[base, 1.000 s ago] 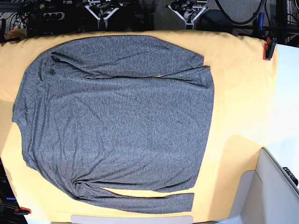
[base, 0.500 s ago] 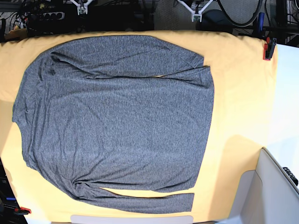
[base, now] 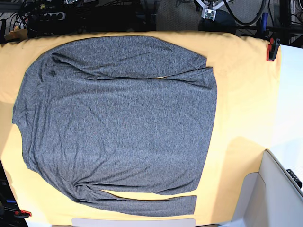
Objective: Fold the T-shirt properly
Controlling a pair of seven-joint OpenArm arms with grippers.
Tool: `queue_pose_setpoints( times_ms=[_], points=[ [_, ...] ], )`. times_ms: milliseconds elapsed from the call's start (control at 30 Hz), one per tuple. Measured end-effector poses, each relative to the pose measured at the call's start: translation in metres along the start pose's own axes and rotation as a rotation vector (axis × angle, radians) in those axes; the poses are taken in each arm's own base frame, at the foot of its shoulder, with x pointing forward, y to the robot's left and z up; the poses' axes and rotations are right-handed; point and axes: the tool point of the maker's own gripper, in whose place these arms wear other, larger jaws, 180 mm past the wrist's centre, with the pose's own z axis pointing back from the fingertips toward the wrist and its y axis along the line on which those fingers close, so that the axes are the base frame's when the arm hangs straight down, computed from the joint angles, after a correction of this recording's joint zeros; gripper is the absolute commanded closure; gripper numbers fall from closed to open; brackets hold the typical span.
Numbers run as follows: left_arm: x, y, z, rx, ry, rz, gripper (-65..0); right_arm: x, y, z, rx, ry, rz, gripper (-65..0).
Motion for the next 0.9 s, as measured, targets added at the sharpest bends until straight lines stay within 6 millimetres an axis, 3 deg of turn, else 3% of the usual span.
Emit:
queue_pose_setpoints(
  times_ms=[167, 267, 367, 433, 600, 733, 900],
  points=[
    [0.041, -0.007, 0.026, -0.042, -0.096, -0.075, -0.5, 0.043, -0.041, 0.016, -0.091, -0.115, -0.140, 0.0],
    [0.059, -0.009, 0.033, -0.053, -0.143, -0.098, -1.6, 0.053, -0.049, 0.015, -0.104, -0.147, -0.236, 0.0],
    [0.066, -0.006, 0.034, -0.049, -0.155, -0.116, -7.1, 0.056, -0.052, 0.015, -0.091, -0.145, -0.290, 0.0],
    [0.063, -0.011, 0.030, -0.059, -0.123, -0.130, -12.0, 0.076, -0.057, 0.018, -0.098, -0.202, -0.325, -2.7],
    [0.085, -0.032, 0.024, -0.120, -0.179, -0.141, -19.7, 0.123, -0.058, 0.023, -0.066, -0.331, -0.394, -14.1],
    [0.093, -0.043, 0.027, -0.147, -0.203, -0.148, -20.4, 0.147, -0.057, 0.032, -0.043, -0.394, -0.451, -19.8],
    [0.102, -0.051, 0.026, -0.165, -0.226, -0.151, -20.5, 0.171, -0.058, 0.040, -0.005, -0.464, -0.567, -20.5]
  ],
)
